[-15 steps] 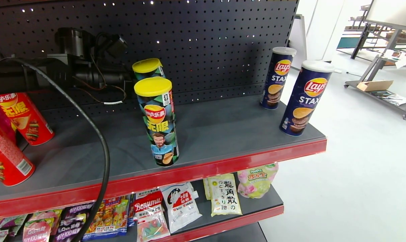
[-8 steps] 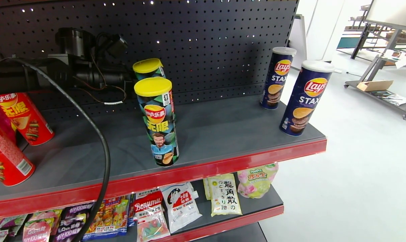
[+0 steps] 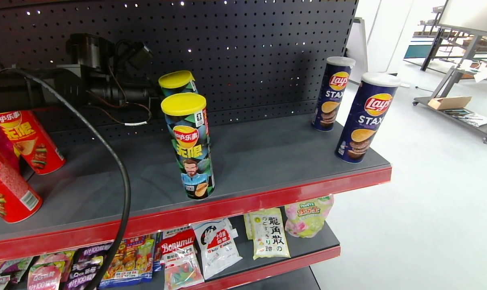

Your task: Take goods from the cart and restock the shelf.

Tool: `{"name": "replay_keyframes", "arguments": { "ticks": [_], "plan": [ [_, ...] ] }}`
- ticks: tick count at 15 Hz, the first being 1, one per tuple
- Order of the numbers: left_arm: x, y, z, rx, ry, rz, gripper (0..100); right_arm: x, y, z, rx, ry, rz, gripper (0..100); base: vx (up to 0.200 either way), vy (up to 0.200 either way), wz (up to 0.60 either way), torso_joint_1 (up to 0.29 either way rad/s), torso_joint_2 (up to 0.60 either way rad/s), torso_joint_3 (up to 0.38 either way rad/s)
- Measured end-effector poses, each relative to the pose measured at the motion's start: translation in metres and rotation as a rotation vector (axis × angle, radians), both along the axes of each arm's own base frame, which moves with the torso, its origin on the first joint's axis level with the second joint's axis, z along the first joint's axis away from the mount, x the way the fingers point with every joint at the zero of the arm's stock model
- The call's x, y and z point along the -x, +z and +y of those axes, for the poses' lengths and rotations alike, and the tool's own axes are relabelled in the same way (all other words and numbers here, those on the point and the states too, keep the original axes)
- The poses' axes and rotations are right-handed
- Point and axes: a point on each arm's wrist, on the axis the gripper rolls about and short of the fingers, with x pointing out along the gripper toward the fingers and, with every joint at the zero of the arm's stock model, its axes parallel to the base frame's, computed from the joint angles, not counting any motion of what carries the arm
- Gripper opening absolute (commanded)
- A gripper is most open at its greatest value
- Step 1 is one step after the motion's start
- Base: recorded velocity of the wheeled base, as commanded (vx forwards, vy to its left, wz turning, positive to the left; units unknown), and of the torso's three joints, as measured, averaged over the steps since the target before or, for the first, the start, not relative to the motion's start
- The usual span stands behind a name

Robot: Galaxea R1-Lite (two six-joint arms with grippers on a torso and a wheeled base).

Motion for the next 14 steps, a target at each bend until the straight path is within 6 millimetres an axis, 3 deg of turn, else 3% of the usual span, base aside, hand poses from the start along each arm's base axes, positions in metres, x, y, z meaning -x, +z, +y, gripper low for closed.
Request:
{"name": "replay_keyframes", "arguments": {
  "ticks": [4, 5, 14],
  "plan": [
    [-0.0001, -0.0003, -0.0001, 0.001, -0.003, 0.002, 0, 0.0, 0.0, 0.0, 0.0, 0.0, 0.0, 100, 0.0, 0.0, 0.0, 0.0, 0.0, 0.0],
    [-0.0001, -0.0004, 0.0, 0.001, -0.003, 0.003, 100, 0.0, 0.0, 0.0, 0.0, 0.0, 0.0, 100, 0.0, 0.0, 0.0, 0.0, 0.0, 0.0],
    [0.0004, -0.0004, 0.0003, 0.002, 0.007, 0.011, 100, 0.0, 0.0, 0.0, 0.0, 0.0, 0.0, 100, 0.0, 0.0, 0.0, 0.0, 0.0, 0.0]
  ]
}}
